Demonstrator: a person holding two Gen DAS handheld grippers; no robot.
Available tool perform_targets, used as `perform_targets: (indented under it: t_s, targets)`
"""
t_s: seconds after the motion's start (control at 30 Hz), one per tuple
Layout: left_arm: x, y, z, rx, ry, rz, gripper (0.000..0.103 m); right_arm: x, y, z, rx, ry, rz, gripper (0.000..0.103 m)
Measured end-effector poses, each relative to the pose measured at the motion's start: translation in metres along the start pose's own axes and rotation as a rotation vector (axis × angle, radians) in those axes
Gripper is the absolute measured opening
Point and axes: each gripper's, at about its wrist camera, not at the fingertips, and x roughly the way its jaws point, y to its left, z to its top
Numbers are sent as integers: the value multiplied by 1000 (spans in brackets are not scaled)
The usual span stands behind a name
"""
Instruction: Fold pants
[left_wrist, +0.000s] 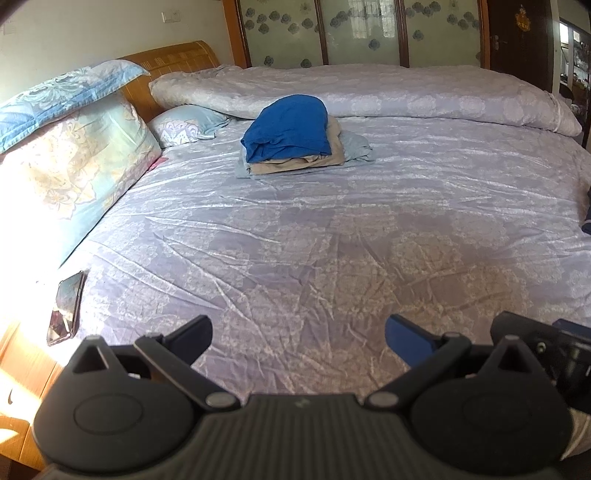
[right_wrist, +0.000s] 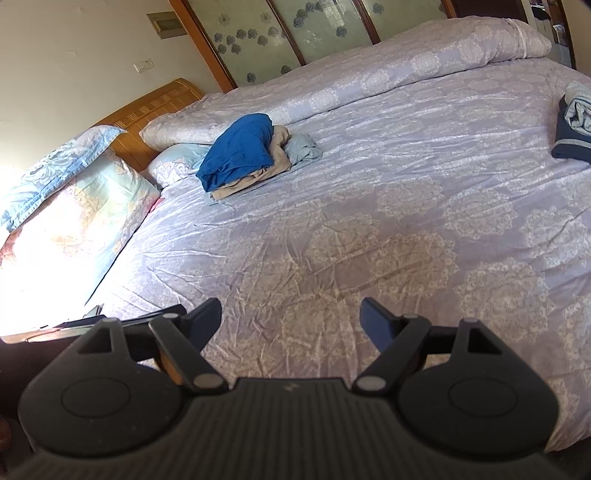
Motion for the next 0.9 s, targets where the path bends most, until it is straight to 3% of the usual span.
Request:
perform_targets:
  t_s: [0.43,0.9]
  targets:
    - [1,-2,-1,10,5,28,103,-11,3,2,-53,-84,-46,87]
    - [7,-2,-5,11,33,18,103,-7,6,-2,-58,-72,-52,87]
